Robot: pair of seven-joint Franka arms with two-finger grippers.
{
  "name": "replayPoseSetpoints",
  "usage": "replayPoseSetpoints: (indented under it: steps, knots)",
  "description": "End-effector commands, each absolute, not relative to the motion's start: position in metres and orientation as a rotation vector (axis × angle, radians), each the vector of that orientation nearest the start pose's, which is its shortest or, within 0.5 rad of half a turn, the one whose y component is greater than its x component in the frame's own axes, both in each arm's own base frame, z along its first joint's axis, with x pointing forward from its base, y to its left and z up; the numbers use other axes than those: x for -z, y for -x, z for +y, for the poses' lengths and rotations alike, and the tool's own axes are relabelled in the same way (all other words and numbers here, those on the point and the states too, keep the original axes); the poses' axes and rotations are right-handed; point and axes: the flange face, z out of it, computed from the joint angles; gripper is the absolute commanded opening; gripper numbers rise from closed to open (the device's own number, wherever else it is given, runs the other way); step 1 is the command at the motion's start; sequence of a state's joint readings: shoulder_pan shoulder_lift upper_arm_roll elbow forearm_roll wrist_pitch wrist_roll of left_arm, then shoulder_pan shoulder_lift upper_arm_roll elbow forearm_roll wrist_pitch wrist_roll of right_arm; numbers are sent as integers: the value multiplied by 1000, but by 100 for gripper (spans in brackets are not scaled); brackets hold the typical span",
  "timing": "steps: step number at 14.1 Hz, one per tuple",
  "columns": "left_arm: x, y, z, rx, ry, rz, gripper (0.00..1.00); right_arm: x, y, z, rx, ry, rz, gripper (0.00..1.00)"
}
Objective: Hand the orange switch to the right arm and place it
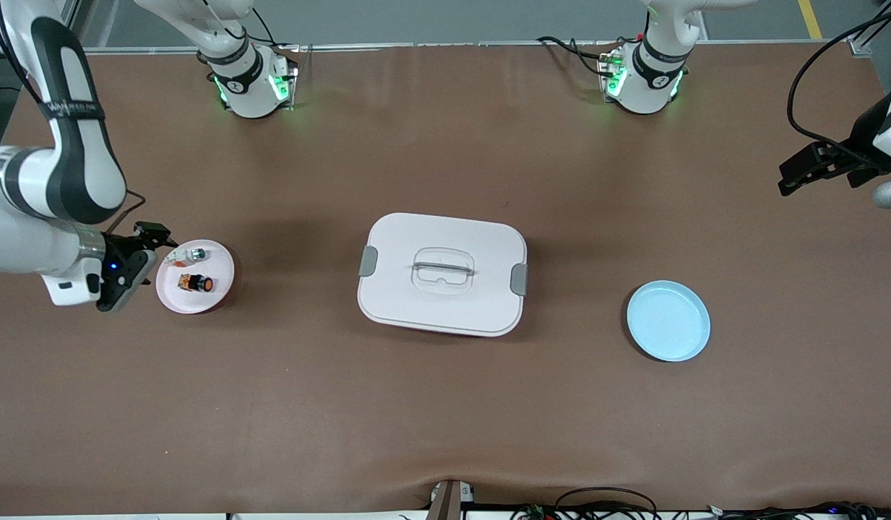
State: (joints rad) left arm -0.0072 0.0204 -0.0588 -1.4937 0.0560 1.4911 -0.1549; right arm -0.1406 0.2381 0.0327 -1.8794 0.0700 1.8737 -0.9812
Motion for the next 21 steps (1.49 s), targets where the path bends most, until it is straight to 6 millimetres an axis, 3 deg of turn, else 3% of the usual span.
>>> replayPoseSetpoints:
  steps: [1, 8, 12, 14, 17, 21]
  knots:
    - [-647, -546, -29, -10, 3095, -123, 100, -403, -565, -55, -279, 2765, -1070, 100]
    - [-646, -546, -31, -12, 3095, -116, 100, -462, -533, -51, -415, 2925, -589, 100]
    - [-645, -546, -31, -14, 3095, -116, 100, -486, -529, -49, -492, 2996, -267, 100]
    - [-646, -546, -30, -12, 3095, -118, 100, -493, -533, -33, -481, 3023, -216, 100]
    - [-646, -546, -30, -12, 3095, -118, 100, -515, -543, -10, -437, 3130, -290, 100]
    - [-648, -545, -29, -8, 3095, -121, 100, -569, -557, -27, -296, 3157, -236, 100]
